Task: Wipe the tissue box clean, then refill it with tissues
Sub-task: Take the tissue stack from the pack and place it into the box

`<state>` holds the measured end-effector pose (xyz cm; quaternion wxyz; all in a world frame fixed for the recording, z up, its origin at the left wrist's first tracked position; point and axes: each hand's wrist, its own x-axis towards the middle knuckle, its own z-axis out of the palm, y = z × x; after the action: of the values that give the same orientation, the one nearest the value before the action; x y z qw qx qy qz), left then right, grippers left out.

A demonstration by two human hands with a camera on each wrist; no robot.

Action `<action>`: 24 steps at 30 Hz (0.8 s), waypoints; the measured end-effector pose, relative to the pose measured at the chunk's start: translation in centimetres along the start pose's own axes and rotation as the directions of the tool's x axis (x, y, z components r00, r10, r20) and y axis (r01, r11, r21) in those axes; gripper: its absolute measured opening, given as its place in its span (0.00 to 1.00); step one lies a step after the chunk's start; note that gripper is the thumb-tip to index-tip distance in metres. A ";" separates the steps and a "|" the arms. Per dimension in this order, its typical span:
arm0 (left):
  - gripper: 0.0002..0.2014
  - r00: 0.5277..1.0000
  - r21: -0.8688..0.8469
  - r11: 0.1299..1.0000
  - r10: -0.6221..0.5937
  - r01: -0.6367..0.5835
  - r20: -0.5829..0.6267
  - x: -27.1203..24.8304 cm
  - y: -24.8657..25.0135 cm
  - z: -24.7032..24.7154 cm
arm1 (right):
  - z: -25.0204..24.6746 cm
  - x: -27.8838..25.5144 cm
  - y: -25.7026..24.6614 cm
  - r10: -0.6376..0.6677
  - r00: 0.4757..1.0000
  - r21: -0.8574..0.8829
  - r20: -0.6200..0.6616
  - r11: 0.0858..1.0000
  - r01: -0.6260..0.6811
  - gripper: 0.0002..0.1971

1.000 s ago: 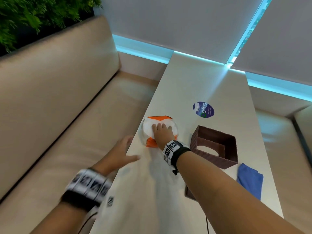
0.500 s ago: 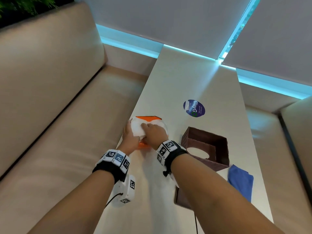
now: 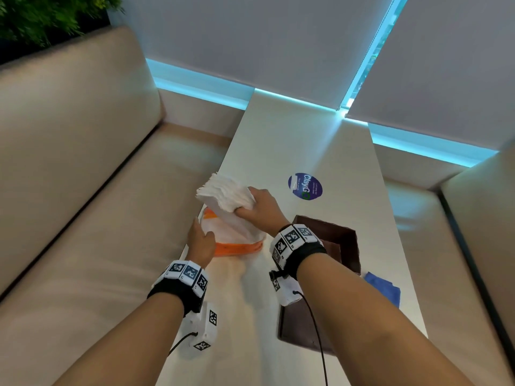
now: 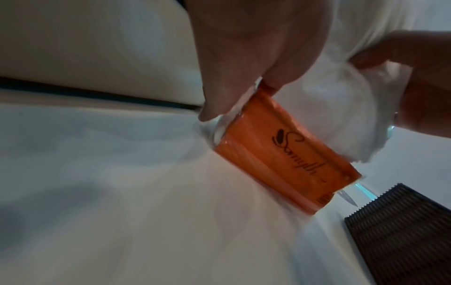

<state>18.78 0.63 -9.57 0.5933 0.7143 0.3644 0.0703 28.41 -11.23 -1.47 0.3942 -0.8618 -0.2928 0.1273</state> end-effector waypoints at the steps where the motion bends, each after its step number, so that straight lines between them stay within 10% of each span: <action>1: 0.33 1.000 0.022 1.000 0.015 -0.015 -0.013 -0.4 0.5 -0.4 | -0.5 -0.2 -0.3 0.016 0.999 0.047 -0.040 0.999 -0.014 0.10; 6: 0.36 0.974 -0.203 0.953 0.224 -0.225 -0.031 -4.2 4.1 -0.9 | -3.8 -2.2 -1.2 0.171 0.983 0.543 -0.060 0.833 -0.112 0.18; 9: 0.35 0.956 -0.522 0.852 0.128 0.030 0.264 -6.0 7.1 0.0 | -4.8 -4.1 -1.5 0.178 0.983 0.837 0.038 0.532 -0.129 0.25; 12: 0.14 0.874 -0.696 0.635 0.068 0.335 0.482 -8.3 9.5 0.8 | -5.4 -6.7 -2.0 0.176 0.982 0.931 0.071 0.342 -0.128 0.24; 16: 0.17 0.841 -0.731 0.526 0.054 0.435 0.539 -9.9 9.8 1.2 | -7.1 -10.7 -1.6 0.145 0.982 0.933 0.125 0.319 -0.166 0.30; 20: 0.24 0.799 -0.620 0.651 0.036 0.437 0.601 -10.8 8.9 1.0 | -10.2 -14.3 0.2 0.220 0.962 0.938 0.163 0.267 -0.220 0.39; 24: 0.31 0.712 -0.518 0.765 0.113 0.383 0.693 -12.8 8.7 1.8 | -10.7 -16.6 0.1 0.345 0.928 0.827 0.138 0.476 -0.300 0.26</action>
<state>14.24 -8.85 1.97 0.8913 0.4157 0.1263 -0.1295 20.03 -27.82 5.32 0.7319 -0.6103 -0.0196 0.3024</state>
